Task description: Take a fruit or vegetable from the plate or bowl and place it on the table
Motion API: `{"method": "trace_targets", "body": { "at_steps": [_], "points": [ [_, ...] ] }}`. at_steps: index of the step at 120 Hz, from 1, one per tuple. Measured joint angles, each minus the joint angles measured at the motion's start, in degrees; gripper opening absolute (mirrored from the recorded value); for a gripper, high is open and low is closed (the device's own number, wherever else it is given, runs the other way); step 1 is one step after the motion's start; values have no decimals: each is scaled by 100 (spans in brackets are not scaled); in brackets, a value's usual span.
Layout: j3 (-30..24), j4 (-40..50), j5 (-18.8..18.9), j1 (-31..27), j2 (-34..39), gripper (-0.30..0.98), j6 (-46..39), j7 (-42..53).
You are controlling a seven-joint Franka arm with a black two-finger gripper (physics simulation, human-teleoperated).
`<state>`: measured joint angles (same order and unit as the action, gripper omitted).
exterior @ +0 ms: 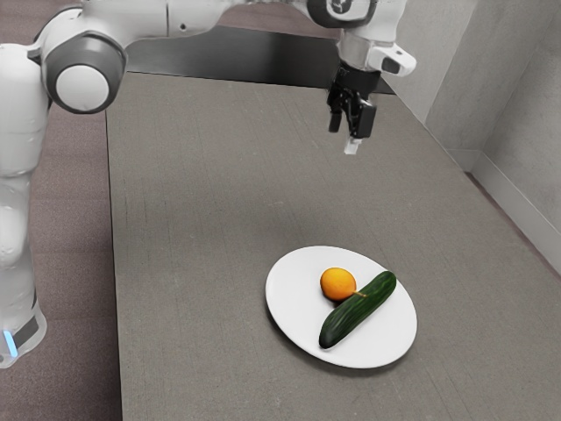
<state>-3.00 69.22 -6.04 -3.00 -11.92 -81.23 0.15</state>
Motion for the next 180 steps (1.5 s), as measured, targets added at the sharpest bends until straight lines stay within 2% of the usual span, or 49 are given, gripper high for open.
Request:
{"method": "trace_targets", "body": {
  "at_steps": [17, 31, 50, 62, 100, 126, 180],
  "points": [
    [-117, 408, -16, 520, -108, 67, 144, 127],
    [-268, 791, 115, 565, -73, 67, 90, 439],
    [-515, 871, 326, 557, -77, 67, -54, 960],
    [-727, 1007, 375, 576, -133, 66, -317, 1269],
    [-817, 1831, 376, 562, -146, 66, -1430, 2053],
    [-1077, 2346, 331, 563, -140, 66, -2123, 2467],
    [-1091, 2748, 192, 550, -195, 66, -2928, 3074]
  ]
}}
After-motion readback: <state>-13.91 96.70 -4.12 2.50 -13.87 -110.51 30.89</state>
